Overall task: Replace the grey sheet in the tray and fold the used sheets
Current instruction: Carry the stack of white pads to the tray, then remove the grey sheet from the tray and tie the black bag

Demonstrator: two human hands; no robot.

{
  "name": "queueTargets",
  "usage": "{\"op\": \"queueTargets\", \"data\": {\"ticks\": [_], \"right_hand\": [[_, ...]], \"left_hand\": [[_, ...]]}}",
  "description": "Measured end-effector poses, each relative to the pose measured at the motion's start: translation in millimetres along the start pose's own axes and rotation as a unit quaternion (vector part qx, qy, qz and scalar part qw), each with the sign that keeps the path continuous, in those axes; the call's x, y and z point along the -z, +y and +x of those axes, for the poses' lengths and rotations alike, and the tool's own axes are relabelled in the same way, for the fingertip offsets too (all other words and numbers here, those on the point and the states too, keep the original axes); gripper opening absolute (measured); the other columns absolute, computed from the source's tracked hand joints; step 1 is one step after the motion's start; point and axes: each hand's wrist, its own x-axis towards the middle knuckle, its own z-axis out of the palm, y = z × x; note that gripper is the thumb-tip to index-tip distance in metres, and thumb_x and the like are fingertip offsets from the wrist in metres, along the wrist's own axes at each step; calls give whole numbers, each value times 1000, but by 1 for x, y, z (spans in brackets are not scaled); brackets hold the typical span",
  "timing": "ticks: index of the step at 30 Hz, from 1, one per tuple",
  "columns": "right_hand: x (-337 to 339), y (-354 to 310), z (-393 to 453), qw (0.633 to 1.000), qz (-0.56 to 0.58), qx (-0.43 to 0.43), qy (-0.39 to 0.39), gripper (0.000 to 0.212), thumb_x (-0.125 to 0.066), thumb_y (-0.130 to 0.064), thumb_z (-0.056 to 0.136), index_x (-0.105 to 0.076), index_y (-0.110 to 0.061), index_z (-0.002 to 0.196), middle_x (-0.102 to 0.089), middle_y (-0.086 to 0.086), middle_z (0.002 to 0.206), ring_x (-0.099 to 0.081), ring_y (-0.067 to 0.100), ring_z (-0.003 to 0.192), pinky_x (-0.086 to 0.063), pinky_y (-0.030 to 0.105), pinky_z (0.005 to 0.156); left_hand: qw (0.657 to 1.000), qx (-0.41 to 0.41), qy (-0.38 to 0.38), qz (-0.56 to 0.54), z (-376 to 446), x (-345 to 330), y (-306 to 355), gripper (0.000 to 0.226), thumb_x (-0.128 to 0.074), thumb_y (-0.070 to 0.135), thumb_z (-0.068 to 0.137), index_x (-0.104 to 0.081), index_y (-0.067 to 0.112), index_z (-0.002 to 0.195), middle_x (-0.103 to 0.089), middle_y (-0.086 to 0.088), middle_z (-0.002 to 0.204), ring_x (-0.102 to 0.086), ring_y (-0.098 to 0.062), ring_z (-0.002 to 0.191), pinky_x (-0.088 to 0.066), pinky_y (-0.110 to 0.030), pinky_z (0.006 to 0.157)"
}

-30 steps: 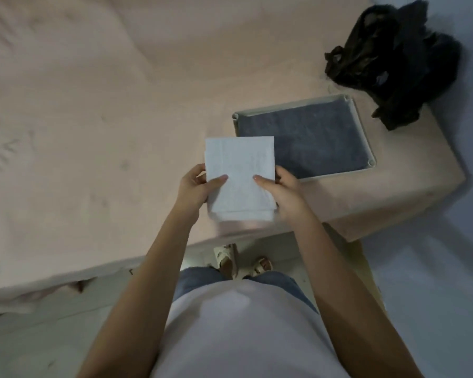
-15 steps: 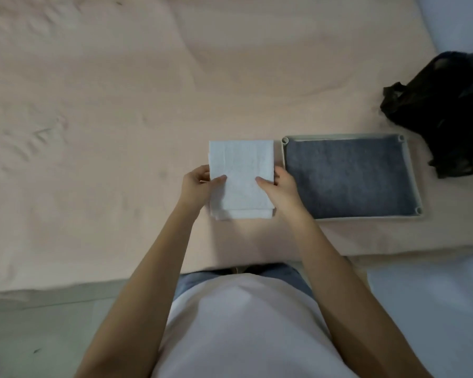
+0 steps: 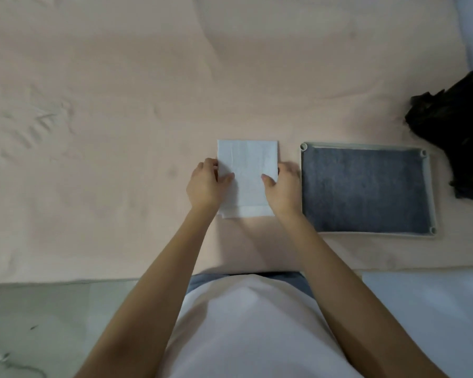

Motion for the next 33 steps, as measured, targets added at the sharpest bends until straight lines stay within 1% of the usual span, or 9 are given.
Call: {"op": "queueTargets", "data": {"ticks": [2,5,8,11,13,21,26,29,33], "right_hand": [[2,-2,-2,997,-72,29,18,42,-58,-25,91,-51,4,120,-48,19,124,-50,33,110,-42,38,91],[2,-7,-1,979,-153,129,38,49,-45,-26,97,-39,2,138,-36,20,145,-34,34,135,-31,41,109],[-5,-9,7,954,-205,221,6,52,-29,-27,102,-21,-3,148,-15,13,157,-10,27,146,-13,40,119],[-16,-4,14,936,-269,225,-42,56,-8,-33,101,-3,-7,150,0,10,159,4,23,147,-2,40,120],[-20,1,17,935,-272,223,-53,60,1,-36,97,-2,-7,150,1,10,159,4,22,147,-2,40,120],[-31,5,22,942,-262,204,-39,60,4,-35,96,2,-7,149,4,10,159,7,20,147,-2,39,121],[-25,3,21,937,-280,204,-44,59,2,-36,97,10,-6,147,9,13,158,11,24,146,0,41,120],[-14,5,8,941,-260,216,-20,60,-7,-34,99,-6,1,148,-3,21,157,-1,31,146,-5,44,120],[-13,16,-23,936,-245,252,20,57,-22,-31,100,-27,5,144,-23,24,152,-18,33,143,-16,47,118]], "left_hand": [[996,-43,60,56,-5,0,1,48,-69,34,80,-53,7,116,-56,-11,112,-52,-30,105,-44,-40,76],[961,-200,135,133,-6,-8,2,45,-62,23,86,-55,-2,123,-58,-21,123,-54,-38,114,-43,-43,90],[933,-295,119,167,-4,-26,7,48,-45,26,96,-43,5,139,-43,-14,145,-37,-31,136,-28,-45,112],[937,-289,60,190,2,-40,5,50,-41,28,100,-33,9,145,-30,-10,152,-25,-26,142,-16,-46,117],[936,-283,45,204,7,-43,0,50,-34,30,100,-31,8,146,-29,-9,153,-24,-25,142,-15,-47,117],[930,-296,28,215,15,-40,1,53,-26,31,98,-36,6,143,-33,-12,151,-29,-28,141,-21,-51,115],[934,-285,5,217,13,-33,5,56,-19,34,98,-28,9,147,-25,-10,154,-19,-25,144,-10,-47,118],[932,-285,46,217,2,-25,1,53,-23,34,99,-32,9,145,-30,-11,152,-24,-26,142,-14,-46,118],[928,-293,44,224,-30,-29,-17,54,-18,34,100,-20,7,147,-24,-13,154,-18,-27,144,-9,-43,118]]}}
